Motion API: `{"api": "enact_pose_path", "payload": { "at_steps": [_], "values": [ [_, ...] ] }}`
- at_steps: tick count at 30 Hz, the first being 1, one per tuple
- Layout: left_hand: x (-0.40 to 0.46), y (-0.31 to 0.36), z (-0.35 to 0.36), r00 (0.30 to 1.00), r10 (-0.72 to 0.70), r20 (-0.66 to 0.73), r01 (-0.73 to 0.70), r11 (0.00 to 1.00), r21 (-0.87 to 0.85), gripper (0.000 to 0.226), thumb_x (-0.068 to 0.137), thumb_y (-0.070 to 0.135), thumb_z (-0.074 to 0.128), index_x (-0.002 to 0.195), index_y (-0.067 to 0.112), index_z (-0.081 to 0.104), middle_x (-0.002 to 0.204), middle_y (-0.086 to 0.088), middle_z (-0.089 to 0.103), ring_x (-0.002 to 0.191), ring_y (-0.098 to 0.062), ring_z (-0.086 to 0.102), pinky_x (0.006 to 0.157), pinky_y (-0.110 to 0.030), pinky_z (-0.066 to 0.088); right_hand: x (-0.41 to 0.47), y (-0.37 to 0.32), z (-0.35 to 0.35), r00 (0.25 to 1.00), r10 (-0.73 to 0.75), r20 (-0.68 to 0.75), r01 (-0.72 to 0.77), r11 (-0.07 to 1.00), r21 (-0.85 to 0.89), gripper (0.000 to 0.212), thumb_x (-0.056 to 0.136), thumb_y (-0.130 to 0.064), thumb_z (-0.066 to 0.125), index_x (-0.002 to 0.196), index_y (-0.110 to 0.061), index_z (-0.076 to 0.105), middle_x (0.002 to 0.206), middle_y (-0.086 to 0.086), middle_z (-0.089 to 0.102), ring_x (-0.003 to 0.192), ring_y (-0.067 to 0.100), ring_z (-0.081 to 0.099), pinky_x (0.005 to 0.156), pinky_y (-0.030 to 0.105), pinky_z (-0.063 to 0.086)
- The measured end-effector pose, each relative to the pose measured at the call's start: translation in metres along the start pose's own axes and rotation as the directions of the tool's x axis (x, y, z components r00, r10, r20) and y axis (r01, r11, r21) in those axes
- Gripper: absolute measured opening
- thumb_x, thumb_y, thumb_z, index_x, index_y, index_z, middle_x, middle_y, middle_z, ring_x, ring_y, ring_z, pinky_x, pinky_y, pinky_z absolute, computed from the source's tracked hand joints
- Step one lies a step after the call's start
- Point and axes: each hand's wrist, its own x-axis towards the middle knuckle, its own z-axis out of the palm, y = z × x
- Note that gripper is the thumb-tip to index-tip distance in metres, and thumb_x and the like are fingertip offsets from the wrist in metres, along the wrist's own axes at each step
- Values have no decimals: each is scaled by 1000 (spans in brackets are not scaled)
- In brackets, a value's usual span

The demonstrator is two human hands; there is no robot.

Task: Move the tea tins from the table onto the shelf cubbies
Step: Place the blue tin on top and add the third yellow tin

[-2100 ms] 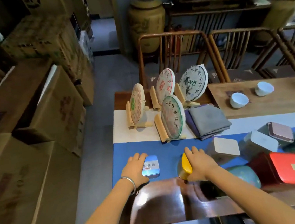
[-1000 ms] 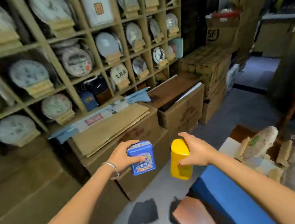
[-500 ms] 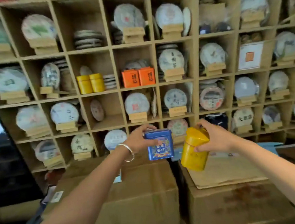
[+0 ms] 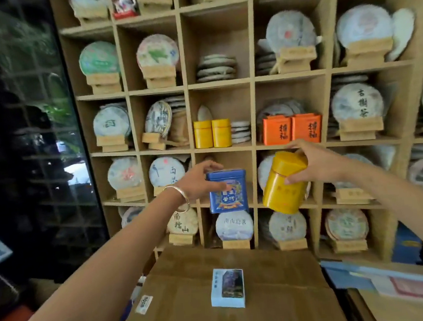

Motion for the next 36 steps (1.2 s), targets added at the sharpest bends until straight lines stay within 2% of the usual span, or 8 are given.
{"api": "enact_pose_path", "payload": {
  "at_steps": [4, 8, 13, 17, 26, 29, 32, 36],
  "values": [
    [45, -12, -26, 999, 20, -33, -20, 1000, 0, 47, 68, 24, 85, 106, 30, 58, 99, 6, 69, 81, -5, 71, 62, -17, 56, 64, 2, 6, 996, -71, 62, 71, 997, -5, 82, 57, -49, 87, 122, -39, 37, 119, -7, 48, 100, 15, 55, 80, 36, 52],
    [99, -21, -45, 995, 18, -94, -19, 1000, -13, 46, 72, 21, 83, 110, 27, 58, 108, -4, 63, 91, -15, 70, 71, -29, 60, 135, 15, 12, 987, -151, 53, 152, 988, -12, 78, 59, -43, 88, 121, -35, 40, 120, -2, 50, 101, 17, 55, 86, 43, 53],
    [164, -33, -71, 995, 20, -93, -18, 1000, 22, 44, 72, 21, 82, 108, 30, 58, 110, -5, 63, 90, -14, 70, 67, -24, 59, 221, 27, 13, 978, -208, 32, 210, 975, -73, 83, 58, -46, 87, 124, -33, 39, 122, -3, 47, 105, 16, 53, 85, 35, 51],
    [198, -58, -78, 994, -14, -108, 18, 999, 31, 46, 72, 22, 83, 109, 31, 58, 113, -6, 62, 93, -17, 70, 74, -31, 60, 280, 25, 5, 975, -222, 8, 222, 967, -129, 83, 59, -46, 86, 126, -29, 39, 121, -2, 44, 107, 17, 49, 83, 31, 48],
    [244, -108, -101, 997, -42, -59, 42, 999, 4, 49, 71, 21, 83, 111, 30, 58, 117, -7, 61, 98, -20, 69, 83, -41, 59, 370, 9, -5, 959, -280, 52, 278, 881, -384, 82, 54, -57, 83, 119, -28, 42, 114, 0, 49, 99, 19, 51, 80, 34, 47],
    [258, -116, -109, 999, -29, -22, 29, 1000, 2, 49, 71, 20, 82, 113, 28, 58, 117, -7, 61, 98, -19, 69, 80, -36, 60, 386, 8, -5, 965, -244, 99, 260, 818, -514, 82, 53, -64, 78, 119, -29, 43, 116, 0, 53, 99, 19, 50, 81, 35, 45],
    [272, -119, -117, 1000, 8, 14, -8, 1000, -5, 47, 72, 20, 81, 112, 30, 57, 116, -6, 61, 96, -17, 70, 72, -27, 59, 399, 4, -4, 964, -243, 104, 245, 670, -701, 85, 53, -71, 71, 121, -27, 44, 115, 1, 55, 106, 24, 48, 89, 36, 33],
    [286, -124, -124, 998, 40, 51, -37, 998, -47, 48, 71, 18, 82, 112, 28, 59, 116, -6, 63, 97, -17, 70, 74, -29, 59, 407, -1, 3, 973, -179, 144, 225, 606, -763, 78, 58, -67, 74, 117, -22, 48, 110, 3, 59, 97, 23, 53, 76, 33, 41]
  ]
}}
